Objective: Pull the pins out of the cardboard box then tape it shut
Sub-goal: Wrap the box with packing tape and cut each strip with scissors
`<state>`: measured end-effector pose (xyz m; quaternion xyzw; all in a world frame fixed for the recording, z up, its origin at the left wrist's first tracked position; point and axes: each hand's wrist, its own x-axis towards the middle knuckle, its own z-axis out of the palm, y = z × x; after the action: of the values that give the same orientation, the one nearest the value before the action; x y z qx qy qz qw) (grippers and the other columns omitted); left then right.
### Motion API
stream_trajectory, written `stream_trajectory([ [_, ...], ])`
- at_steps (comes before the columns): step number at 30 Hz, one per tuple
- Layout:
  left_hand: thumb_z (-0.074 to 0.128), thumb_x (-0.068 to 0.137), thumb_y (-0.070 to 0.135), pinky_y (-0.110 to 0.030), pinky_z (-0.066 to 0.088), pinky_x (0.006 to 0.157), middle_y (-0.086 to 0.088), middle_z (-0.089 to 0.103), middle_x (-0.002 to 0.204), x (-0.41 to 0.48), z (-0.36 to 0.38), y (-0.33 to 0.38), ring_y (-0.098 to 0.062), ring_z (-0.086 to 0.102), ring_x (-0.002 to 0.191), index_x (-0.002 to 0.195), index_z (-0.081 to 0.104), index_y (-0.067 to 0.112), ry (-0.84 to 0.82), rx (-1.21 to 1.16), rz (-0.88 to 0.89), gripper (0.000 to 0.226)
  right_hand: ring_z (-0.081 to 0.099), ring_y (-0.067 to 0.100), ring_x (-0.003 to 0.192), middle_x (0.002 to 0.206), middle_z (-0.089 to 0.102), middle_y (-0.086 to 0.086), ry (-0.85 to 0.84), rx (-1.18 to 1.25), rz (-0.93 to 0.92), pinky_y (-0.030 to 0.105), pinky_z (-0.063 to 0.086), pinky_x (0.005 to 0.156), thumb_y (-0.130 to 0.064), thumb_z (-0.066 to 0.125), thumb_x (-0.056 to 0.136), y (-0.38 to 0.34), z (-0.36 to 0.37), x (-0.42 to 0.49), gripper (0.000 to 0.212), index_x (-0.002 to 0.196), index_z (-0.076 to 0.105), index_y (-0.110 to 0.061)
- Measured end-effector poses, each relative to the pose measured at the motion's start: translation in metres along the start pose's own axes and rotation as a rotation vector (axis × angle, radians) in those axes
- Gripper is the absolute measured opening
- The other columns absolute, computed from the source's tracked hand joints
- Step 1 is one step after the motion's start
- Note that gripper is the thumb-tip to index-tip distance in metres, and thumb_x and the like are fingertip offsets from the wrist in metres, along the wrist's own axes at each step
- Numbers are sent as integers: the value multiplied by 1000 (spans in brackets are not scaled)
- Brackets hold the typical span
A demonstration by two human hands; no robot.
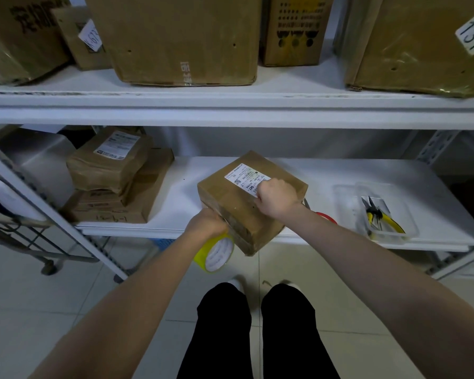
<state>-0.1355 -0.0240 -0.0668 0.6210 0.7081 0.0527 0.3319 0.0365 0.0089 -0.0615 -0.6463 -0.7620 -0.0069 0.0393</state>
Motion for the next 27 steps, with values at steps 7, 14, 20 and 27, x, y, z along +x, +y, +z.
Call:
stream_trajectory([
  [7, 67, 79, 36, -37, 43, 89, -12, 45, 119, -13, 18, -3, -35, 55, 109, 133, 26, 19, 141, -152, -55, 70, 64, 23, 86, 97, 66, 4, 22, -200, -19, 26, 38, 60, -25, 51, 95, -7, -1, -2, 16, 104, 62, -17],
  [14, 54, 79, 10, -36, 46, 99, -1, 20, 137, -12, 29, 4, -27, 52, 116, 139, 38, 42, 105, 130, 273, 70, 64, 24, 89, 98, 66, 4, 6, -221, -27, 27, 40, 62, -18, 49, 92, -9, 1, -4, 17, 105, 61, -17],
  [20, 52, 80, 13, -41, 46, 100, -3, 15, 144, -13, 25, 9, -29, 54, 115, 137, 41, 42, 51, 155, 213, 65, 64, 23, 86, 95, 65, 3, -2, -256, -13, 27, 42, 62, -17, 51, 91, -11, 0, -8, 16, 104, 62, -17],
  [27, 48, 82, 10, -42, 40, 107, -4, 18, 144, -19, 26, 12, -28, 52, 118, 138, 42, 39, 6, 74, 175, 63, 68, 22, 75, 88, 68, 3, 44, -257, 47, 22, 27, 43, -13, 56, 88, -19, 2, -15, 56, 136, 30, -4],
])
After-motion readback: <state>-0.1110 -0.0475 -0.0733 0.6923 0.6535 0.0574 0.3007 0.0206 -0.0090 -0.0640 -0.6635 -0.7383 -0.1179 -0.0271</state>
